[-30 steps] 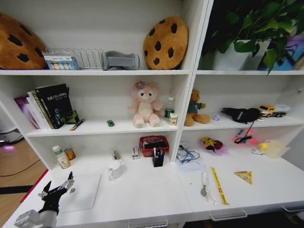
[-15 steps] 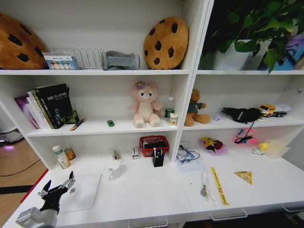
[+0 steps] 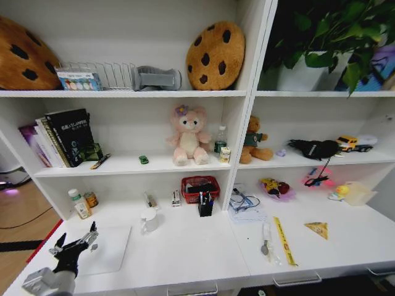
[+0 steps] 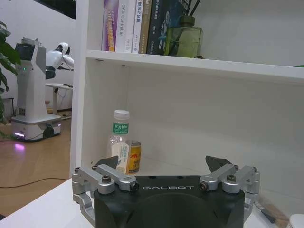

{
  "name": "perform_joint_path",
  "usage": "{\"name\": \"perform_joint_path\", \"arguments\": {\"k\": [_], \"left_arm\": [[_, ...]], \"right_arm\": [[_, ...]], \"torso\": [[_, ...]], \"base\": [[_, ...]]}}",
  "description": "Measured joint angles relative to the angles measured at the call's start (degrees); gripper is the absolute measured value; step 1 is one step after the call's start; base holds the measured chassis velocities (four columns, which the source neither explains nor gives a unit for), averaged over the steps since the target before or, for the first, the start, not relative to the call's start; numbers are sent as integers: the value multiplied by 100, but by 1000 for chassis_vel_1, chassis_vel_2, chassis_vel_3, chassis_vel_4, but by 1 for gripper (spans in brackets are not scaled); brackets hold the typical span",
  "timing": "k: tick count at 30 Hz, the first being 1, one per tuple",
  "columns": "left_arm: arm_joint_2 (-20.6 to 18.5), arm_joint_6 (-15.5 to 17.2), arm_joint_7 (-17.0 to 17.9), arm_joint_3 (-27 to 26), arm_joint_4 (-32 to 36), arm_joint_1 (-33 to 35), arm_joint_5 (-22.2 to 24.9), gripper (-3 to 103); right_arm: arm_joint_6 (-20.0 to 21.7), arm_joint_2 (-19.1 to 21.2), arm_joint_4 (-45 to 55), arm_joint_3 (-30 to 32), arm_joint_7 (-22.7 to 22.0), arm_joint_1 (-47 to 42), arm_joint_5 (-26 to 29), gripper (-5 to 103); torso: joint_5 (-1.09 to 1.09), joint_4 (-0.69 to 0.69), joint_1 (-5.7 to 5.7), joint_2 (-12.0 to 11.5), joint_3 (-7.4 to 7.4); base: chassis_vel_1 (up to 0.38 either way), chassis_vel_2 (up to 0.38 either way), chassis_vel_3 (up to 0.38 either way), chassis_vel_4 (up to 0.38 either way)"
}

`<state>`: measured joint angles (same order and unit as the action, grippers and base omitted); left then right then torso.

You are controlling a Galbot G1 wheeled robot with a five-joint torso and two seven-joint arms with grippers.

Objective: Organize the objects on the table.

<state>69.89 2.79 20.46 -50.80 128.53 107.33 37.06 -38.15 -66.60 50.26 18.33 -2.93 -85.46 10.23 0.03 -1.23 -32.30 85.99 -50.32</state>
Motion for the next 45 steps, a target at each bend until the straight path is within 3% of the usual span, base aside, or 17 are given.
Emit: {"name": "perform_joint_path", "arguments": {"k": [7, 11, 14, 21, 22, 23, 24, 26, 29, 31, 41, 45], "left_arm": [[-97, 48, 44, 0, 33, 25, -2, 100], [-116, 57, 56, 5, 32, 12, -2, 100], [-97, 58, 58, 6, 50, 14, -1, 100], [-88, 58, 58, -4, 75, 30, 0, 100], [-88, 58, 58, -5, 83, 30, 1, 100], [-84, 58, 58, -4, 97, 28, 1, 100], [-84, 58, 58, -4, 97, 28, 1, 100], [-49, 58, 55, 15, 102, 27, -12, 100], [0, 52, 42, 35, 105, 44, -33, 100], [92, 11, -1, 84, 100, 78, -93, 100], [391, -113, -83, 155, -79, 12, -135, 100], [431, -174, -170, 156, -124, 40, -112, 100]], "right_arm": [[-33, -179, -1201, -244, 204, 1077, -95, 31], [-1, -188, -1321, -242, 226, 1354, -84, 28], [9, -207, -1311, -239, 220, 1338, -141, 43], [-41, -250, -1253, -213, 189, 1128, -283, 65], [-63, -251, -1192, -208, 188, 1045, -305, 65], [-96, -226, -985, -209, 190, 779, -340, 76], [-96, -226, -985, -209, 190, 779, -340, 76], [-260, -200, -653, -144, 213, 295, -482, 86], [-343, -192, -354, -66, 232, -92, -516, 91], [-420, -167, 313, 107, 233, -827, -512, 99], [-776, -461, 2540, 1020, 340, -2743, -747, 100], [-783, -524, 3592, 1267, 706, -3371, -242, 100]], "torso": [[-2, 1, 0, 0, 0], [-2, 2, 0, 0, 0], [-2, -1, 0, 0, 0], [-2, 1, 0, 1, 1], [-3, 0, 0, 1, 1], [-4, 1, 0, 1, 1], [-4, 1, 0, 1, 1], [-2, -2, 0, 1, 1], [-5, 0, 0, 1, 2], [-2, -1, 0, 1, 2], [1, 0, 0, 1, 2], [-2, -1, 0, 2, 1]], "base": [[0, 0, 0, 0], [0, 0, 0, 0], [0, 0, 0, 0], [0, 0, 0, 0], [0, 0, 0, 0], [0, 0, 0, 0], [0, 0, 0, 0], [0, 0, 0, 0], [0, 0, 0, 0], [0, 0, 0, 0], [0, 0, 0, 0], [0, 0, 0, 0]]}}
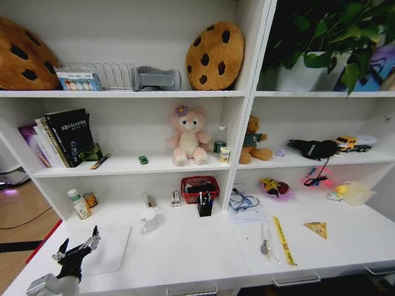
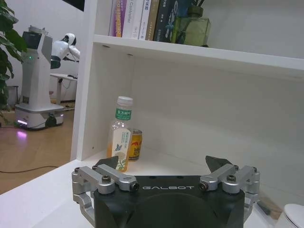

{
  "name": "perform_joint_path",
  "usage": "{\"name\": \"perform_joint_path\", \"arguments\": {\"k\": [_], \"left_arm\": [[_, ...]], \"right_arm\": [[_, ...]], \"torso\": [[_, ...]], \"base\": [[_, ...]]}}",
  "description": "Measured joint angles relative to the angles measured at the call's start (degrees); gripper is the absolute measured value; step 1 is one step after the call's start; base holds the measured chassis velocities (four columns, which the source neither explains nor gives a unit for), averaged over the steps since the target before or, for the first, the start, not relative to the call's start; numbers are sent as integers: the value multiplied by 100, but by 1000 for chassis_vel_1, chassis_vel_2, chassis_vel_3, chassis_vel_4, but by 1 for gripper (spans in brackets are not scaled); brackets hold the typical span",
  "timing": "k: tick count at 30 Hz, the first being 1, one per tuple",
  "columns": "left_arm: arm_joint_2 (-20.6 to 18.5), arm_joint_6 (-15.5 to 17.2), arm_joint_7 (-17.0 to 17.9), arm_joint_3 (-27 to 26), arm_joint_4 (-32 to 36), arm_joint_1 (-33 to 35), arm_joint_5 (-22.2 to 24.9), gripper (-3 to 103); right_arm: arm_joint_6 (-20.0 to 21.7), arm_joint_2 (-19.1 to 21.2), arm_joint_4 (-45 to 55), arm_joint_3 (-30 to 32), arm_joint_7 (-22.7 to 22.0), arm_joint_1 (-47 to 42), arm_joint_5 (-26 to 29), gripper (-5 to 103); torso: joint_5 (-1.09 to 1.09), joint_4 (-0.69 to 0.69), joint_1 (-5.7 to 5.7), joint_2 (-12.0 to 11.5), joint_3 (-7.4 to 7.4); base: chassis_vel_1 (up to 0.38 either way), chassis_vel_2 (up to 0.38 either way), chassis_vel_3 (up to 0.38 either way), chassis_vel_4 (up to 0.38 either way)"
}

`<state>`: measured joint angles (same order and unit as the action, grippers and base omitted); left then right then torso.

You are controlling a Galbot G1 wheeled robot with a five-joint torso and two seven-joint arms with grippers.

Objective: Organize the objects on the table.

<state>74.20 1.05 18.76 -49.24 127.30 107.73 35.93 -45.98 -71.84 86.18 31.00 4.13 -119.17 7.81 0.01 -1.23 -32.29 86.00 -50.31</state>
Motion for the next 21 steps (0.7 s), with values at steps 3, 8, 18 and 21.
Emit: {"name": "perform_joint_path", "arguments": {"k": [3, 8, 18, 21], "left_arm": [[-26, -41, -41, -20, 2, 26, 38, 100], [-74, -57, -95, -88, 42, 69, 115, 100], [-123, -30, -99, -98, 78, 14, 165, 100], [-125, -15, -95, -86, 78, -3, 165, 100]], "right_arm": [[0, 1, 990, 259, 278, -427, 269, 100], [2, 33, 2286, 692, 445, -988, 542, 100], [89, -32, 3674, 1425, -168, -1127, 586, 100], [166, -46, 3735, 1512, -241, -1055, 597, 100]], "torso": [[-1, 3, 0, 0, 0], [-1, 1, 0, -1, -1], [0, 1, 0, -1, -1], [-2, 1, 0, -1, -1]], "base": [[0, 0, 0, 0], [0, 0, 0, 0], [0, 0, 0, 0], [0, 0, 0, 0]]}}
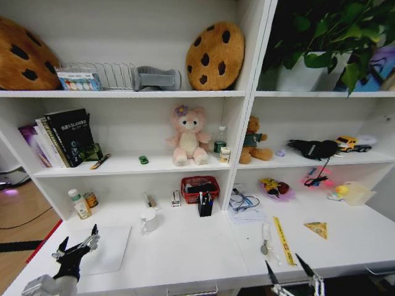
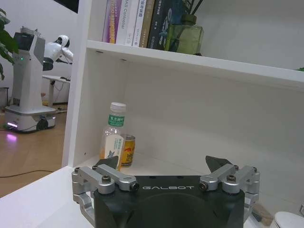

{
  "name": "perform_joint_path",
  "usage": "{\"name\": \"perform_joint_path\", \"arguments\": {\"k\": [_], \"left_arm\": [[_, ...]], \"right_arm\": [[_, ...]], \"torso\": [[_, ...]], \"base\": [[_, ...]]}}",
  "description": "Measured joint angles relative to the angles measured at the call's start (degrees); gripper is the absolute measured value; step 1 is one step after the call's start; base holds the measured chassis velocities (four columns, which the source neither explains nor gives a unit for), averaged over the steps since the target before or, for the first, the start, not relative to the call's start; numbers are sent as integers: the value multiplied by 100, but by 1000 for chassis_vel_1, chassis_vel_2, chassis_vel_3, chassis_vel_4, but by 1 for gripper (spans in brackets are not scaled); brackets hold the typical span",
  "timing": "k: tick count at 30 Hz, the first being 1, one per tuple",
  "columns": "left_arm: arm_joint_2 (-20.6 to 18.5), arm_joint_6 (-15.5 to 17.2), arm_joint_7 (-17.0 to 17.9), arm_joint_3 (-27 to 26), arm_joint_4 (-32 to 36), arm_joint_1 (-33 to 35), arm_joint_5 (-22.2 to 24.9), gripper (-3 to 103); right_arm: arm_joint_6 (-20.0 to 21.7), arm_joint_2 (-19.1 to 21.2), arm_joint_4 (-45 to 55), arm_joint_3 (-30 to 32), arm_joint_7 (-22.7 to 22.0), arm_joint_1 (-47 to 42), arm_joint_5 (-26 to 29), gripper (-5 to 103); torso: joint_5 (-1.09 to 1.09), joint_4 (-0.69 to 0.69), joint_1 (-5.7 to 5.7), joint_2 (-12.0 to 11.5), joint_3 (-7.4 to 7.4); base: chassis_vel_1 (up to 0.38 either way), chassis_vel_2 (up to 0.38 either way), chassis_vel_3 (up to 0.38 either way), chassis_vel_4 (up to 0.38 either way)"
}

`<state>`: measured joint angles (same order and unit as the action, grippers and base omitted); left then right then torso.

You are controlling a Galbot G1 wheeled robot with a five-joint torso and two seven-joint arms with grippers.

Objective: Organize the objects on the table.

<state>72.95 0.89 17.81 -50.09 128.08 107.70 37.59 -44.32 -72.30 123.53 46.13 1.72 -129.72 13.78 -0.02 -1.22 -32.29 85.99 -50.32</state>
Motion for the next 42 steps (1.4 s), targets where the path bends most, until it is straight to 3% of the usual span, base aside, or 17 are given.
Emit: {"name": "perform_joint_path", "arguments": {"k": [15, 42], "left_arm": [[-46, 102, 30, 153, -144, -183, -25, 100], [-174, 225, 130, 257, -60, -294, -109, 100]], "right_arm": [[372, 21, -100, -62, -522, 462, 76, 100], [484, 65, -175, -96, -628, 699, 142, 100]], "torso": [[2, 0, 0, 0, 0], [2, 0, 0, 0, 0]], "base": [[0, 0, 0, 0], [-24, -24, 20, 23]]}}
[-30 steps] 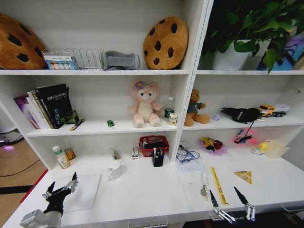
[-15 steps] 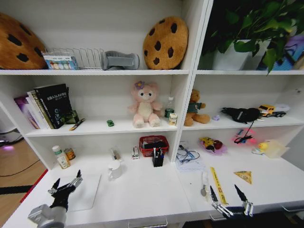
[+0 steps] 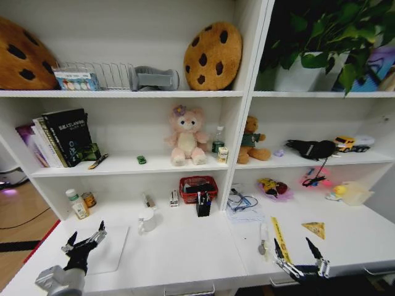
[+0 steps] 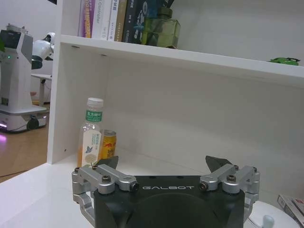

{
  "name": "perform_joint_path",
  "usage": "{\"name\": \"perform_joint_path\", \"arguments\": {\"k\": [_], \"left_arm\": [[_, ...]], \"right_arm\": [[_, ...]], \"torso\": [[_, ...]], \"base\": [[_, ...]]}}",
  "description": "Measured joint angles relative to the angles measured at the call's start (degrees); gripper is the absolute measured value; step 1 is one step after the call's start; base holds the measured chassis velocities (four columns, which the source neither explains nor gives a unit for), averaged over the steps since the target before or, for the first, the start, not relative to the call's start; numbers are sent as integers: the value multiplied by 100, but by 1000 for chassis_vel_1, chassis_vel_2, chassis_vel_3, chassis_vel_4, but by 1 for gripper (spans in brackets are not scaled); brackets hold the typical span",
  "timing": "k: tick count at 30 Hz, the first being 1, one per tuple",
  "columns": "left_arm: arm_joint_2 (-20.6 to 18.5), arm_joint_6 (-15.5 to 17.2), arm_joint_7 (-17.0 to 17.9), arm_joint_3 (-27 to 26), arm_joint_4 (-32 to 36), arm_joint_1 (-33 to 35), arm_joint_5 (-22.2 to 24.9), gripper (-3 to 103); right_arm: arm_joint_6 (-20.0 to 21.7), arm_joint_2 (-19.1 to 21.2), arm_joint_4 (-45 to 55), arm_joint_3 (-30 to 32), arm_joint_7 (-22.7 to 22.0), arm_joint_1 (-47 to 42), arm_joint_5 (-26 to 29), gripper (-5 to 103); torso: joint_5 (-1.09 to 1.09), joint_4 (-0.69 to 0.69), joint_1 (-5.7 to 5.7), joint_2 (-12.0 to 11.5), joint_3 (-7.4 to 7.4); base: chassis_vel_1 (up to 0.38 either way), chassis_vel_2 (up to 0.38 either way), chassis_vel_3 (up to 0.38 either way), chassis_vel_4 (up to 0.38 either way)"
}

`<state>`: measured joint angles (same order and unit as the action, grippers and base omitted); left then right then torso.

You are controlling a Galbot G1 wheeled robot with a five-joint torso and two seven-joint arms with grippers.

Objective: Organize the objects on the table.

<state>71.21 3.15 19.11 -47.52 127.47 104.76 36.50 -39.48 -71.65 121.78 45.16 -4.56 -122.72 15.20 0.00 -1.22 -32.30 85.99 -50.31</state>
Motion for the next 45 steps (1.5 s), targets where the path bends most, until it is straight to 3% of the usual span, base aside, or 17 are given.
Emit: {"name": "perform_joint_path", "arguments": {"k": [21, 31, 36, 38, 40, 43, 45], "left_arm": [[53, 5, -9, 43, 100, 66, -106, 100], [174, -35, -27, 293, 300, 114, -654, 100], [228, -55, -31, 496, 332, 131, -865, 100], [240, -61, -27, 574, 336, 143, -936, 100], [242, -63, -27, 589, 339, 146, -950, 100], [245, -65, -24, 636, 358, 154, -977, 100], [247, -65, -24, 637, 360, 158, -977, 100]], "right_arm": [[-23, -34, -71, 12, -20, 61, 25, 100], [54, -72, -108, 56, -399, 177, -37, 100], [621, -5, 48, 156, -741, 315, 260, 100], [1259, 128, 179, 248, -954, 470, 651, 100], [1424, 175, 200, 273, -990, 515, 747, 100], [2435, 603, 152, 460, -1170, 928, 1245, 100], [2663, 737, 96, 481, -1233, 1059, 1350, 100]], "torso": [[-1, 0, 0, 0, 0], [-7, 0, 0, 0, 0], [-2, -1, 1, 1, 0], [2, -1, 1, 1, 1], [3, 1, 0, 1, 1], [2, 0, 0, 1, 0], [-1, 0, 0, 1, 0]], "base": [[-135, -135, 126, 134], [-178, -175, 172, 180], [-14, -17, 31, 29], [44, 64, -59, -43], [49, 76, -42, -36], [0, 0, 0, 0], [0, 0, 0, 0]]}}
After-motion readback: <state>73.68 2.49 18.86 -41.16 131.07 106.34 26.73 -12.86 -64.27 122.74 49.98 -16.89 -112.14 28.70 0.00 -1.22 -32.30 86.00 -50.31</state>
